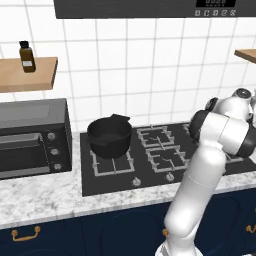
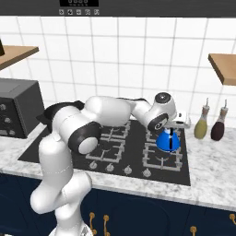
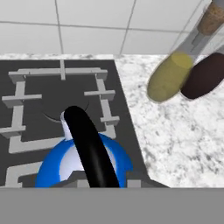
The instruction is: Pick the kettle from the counter and place it on a stove burner. Then turn the burner on.
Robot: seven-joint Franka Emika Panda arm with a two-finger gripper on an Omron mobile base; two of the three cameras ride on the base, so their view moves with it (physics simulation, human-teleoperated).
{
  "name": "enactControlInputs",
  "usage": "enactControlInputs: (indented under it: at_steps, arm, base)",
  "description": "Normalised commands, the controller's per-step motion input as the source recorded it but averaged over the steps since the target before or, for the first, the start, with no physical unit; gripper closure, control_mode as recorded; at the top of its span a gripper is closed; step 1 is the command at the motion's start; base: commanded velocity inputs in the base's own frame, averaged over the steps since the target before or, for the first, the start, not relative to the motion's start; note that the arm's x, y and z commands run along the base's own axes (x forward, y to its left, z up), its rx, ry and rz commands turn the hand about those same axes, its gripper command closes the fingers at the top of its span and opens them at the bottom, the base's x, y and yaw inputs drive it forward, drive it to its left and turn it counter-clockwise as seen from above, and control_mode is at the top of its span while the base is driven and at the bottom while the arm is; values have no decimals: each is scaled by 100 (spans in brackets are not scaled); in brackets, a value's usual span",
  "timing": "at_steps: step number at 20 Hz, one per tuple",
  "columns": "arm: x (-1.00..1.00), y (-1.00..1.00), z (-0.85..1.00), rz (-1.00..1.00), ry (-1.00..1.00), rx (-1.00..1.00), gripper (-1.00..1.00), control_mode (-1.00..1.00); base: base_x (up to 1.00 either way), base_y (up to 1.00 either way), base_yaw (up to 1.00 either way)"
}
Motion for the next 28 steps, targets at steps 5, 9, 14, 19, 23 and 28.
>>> enactControlInputs:
  at_steps: [5, 9, 14, 19, 23, 28]
  arm:
    - [-18, -1, -18, 0, 1, 0, 100, -100]
    - [-3, 6, -7, 0, 0, 0, 100, -100]
    - [0, 0, 0, 0, 0, 0, -100, -100]
    - [0, 5, 17, 0, 0, 0, -100, -100]
    - [-15, 13, 80, 0, -7, 0, -100, -100]
    - [-93, 40, 45, 0, -1, 0, -100, -100]
  base:
    - [0, 0, 0]
    - [0, 0, 0]
    - [0, 0, 0]
    - [0, 0, 0]
    - [0, 0, 0]
    - [0, 0, 0]
